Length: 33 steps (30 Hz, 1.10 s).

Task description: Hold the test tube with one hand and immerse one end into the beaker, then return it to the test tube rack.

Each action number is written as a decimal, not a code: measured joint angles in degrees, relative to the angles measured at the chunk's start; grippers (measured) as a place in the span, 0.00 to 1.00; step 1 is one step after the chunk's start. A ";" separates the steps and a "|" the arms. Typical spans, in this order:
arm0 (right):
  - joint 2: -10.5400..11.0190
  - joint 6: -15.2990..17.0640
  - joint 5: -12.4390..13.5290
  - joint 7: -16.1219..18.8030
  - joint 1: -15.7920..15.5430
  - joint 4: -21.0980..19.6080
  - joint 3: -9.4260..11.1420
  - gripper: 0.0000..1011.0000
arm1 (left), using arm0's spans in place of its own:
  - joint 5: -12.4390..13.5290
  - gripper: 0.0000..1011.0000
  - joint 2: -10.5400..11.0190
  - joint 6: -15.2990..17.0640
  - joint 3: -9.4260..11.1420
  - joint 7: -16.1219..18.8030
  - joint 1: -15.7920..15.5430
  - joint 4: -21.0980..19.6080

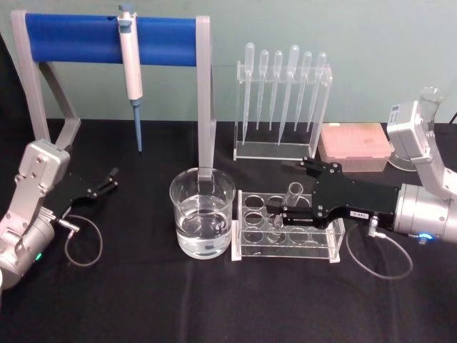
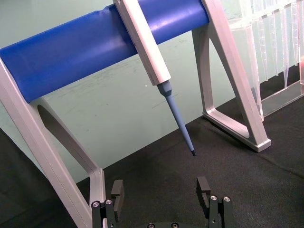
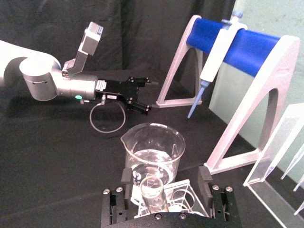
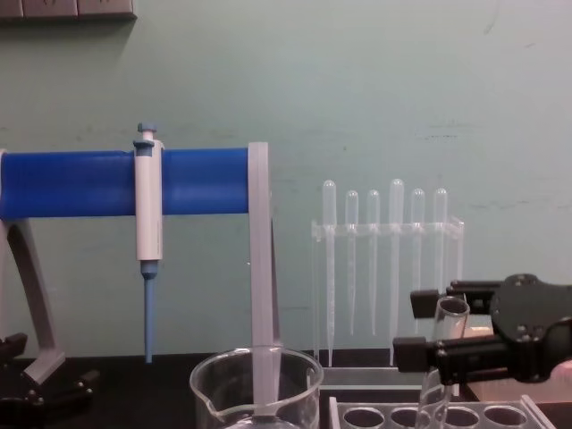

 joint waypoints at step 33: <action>-3.39 2.04 -0.77 -28.95 -15.61 -10.22 16.53 0.99 | 0.00 0.99 0.00 0.00 0.00 0.00 0.00 0.00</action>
